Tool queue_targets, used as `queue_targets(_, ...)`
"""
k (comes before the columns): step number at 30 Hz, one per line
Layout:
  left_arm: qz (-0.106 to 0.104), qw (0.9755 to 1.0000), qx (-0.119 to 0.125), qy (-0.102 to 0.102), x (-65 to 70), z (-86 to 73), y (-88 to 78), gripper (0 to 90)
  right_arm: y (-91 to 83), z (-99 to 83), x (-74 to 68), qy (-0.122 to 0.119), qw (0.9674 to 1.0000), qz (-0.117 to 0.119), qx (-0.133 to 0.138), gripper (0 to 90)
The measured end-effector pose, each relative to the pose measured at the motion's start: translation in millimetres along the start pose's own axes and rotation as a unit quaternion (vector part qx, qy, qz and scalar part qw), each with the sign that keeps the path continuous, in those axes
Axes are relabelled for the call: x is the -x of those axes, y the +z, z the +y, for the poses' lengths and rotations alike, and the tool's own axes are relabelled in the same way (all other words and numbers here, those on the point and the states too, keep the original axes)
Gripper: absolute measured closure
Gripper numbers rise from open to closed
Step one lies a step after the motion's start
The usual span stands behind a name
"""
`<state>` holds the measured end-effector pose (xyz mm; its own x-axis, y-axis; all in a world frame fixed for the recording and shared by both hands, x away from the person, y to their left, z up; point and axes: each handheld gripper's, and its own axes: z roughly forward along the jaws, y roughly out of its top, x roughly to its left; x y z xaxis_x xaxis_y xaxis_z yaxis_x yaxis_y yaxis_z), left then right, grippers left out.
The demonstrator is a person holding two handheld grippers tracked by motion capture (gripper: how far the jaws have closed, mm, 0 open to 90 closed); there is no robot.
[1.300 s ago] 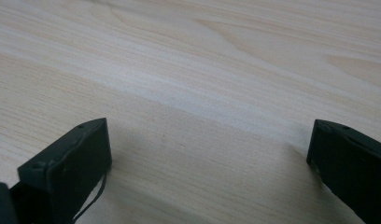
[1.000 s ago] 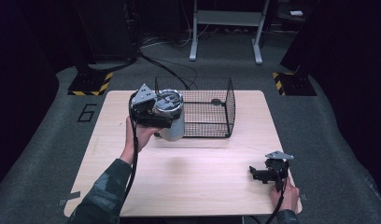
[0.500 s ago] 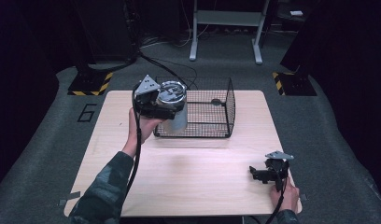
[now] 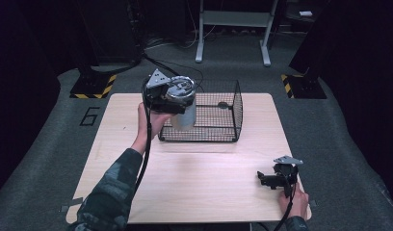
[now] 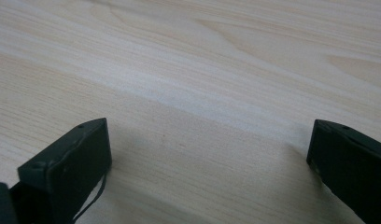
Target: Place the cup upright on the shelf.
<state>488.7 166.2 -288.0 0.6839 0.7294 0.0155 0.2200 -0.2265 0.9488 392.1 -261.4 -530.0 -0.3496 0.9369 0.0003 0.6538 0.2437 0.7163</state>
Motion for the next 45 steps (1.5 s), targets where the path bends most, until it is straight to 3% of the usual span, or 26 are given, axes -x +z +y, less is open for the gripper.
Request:
queue_targets(23, 0.05, 0.9986, 0.003, -0.015, -8.4, 4.7, 40.6, 3.8, 0.1, 0.1, -0.1, 0.001, 1.0, 0.0, 0.0, 0.0)
queue_targets(30, 0.063, 0.9974, 0.007, -0.034, -10.7, 2.0, 55.3, 3.8, 0.1, 0.1, -0.1, 0.001, 1.0, 0.0, 0.001, 0.0)
queue_targets(31, 0.066, 0.9971, 0.007, -0.038, -11.0, 1.7, 59.2, 3.8, 0.1, 0.4, -1.3, 0.011, 0.9999, 0.002, 0.003, 0.0)
queue_targets(45, 0.086, 0.9957, -0.004, -0.035, -9.6, -5.0, 84.0, 3.9, -0.1, 0.5, -1.0, 0.009, 1.0, 0.003, 0.001, 0.0)
